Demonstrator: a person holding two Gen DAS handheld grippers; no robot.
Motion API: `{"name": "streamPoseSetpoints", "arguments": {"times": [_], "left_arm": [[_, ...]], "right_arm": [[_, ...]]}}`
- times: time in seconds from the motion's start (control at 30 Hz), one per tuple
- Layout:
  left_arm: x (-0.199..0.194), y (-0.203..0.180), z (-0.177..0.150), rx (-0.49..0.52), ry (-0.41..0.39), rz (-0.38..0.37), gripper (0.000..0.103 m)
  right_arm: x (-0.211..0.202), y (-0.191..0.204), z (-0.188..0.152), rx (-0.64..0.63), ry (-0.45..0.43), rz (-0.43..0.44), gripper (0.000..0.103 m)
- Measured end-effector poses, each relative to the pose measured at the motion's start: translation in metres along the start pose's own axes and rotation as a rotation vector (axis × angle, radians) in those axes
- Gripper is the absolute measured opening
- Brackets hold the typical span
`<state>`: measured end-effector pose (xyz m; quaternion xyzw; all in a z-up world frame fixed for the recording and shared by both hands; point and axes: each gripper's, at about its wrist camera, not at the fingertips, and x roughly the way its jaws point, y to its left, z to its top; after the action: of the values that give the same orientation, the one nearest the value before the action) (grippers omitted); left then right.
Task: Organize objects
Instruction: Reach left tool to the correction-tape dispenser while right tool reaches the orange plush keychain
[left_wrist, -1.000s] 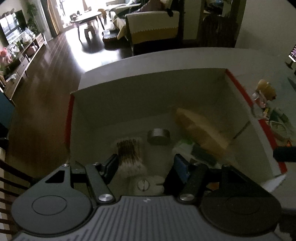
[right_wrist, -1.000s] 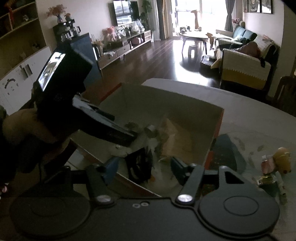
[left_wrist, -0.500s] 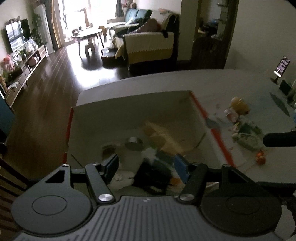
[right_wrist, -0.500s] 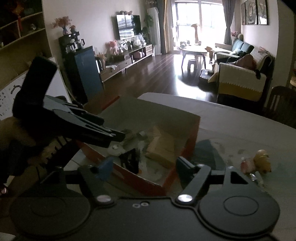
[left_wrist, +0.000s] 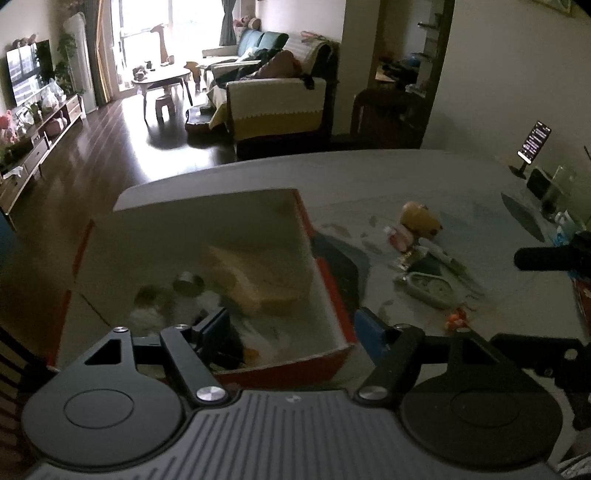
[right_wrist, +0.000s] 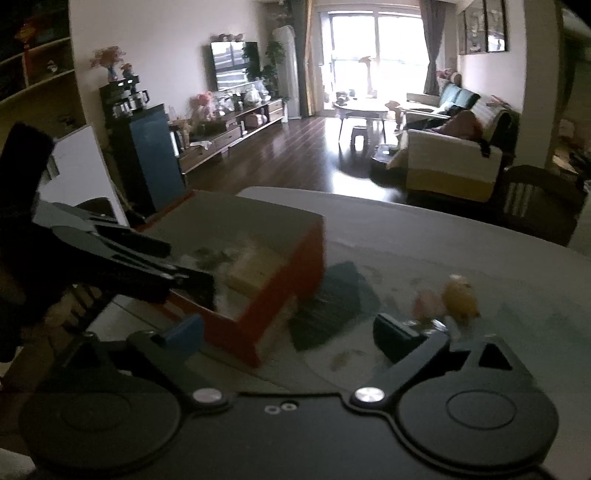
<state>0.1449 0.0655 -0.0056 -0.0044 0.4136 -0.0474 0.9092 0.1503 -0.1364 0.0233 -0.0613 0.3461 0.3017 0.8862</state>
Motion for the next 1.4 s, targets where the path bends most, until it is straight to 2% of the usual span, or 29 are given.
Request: {"name": "streamPoseSetpoints", "arguments": {"times": [0.3,0.37,0.6,0.7,0.73,0.77,0.97,1.13,1.3,1.4], "left_arm": [[0.022,-0.053,-0.012,0.009,0.025,-0.015,0.075],[0.029,-0.066,-0.015,0.008,0.035,-0.025,0.083],[0.063,-0.107,-0.019,-0.003,0.078,-0.034,0.087],[0.078,-0.121,-0.019,-0.016,0.092,-0.027,0.092],[0.084,-0.125,-0.018,-0.021,0.095,-0.019,0.100],[0.088,-0.128,-0.018,-0.027,0.096,-0.010,0.103],[0.117,-0.147,-0.010,-0.035,0.108,0.039,0.103],[0.142,-0.162,0.000,-0.037,0.147,0.049,0.103],[0.167,-0.172,0.015,-0.087,0.193,0.051,0.103],[0.181,-0.181,0.023,-0.086,0.206,0.079,0.103]], "right_arm": [[-0.006,-0.068,-0.043,0.055,0.048,-0.072,0.100],[-0.003,-0.081,-0.053,0.058,0.066,-0.089,0.101],[0.006,-0.108,-0.081,0.059,0.116,-0.090,0.100],[0.012,-0.115,-0.088,0.056,0.134,-0.080,0.099],[0.014,-0.117,-0.091,0.054,0.136,-0.076,0.099],[0.016,-0.119,-0.093,0.051,0.140,-0.072,0.099],[0.030,-0.124,-0.103,0.020,0.163,-0.048,0.096],[0.043,-0.124,-0.109,-0.009,0.188,-0.030,0.095],[0.046,-0.122,-0.110,-0.041,0.188,-0.012,0.095],[0.048,-0.123,-0.108,-0.048,0.186,-0.003,0.095]]}}
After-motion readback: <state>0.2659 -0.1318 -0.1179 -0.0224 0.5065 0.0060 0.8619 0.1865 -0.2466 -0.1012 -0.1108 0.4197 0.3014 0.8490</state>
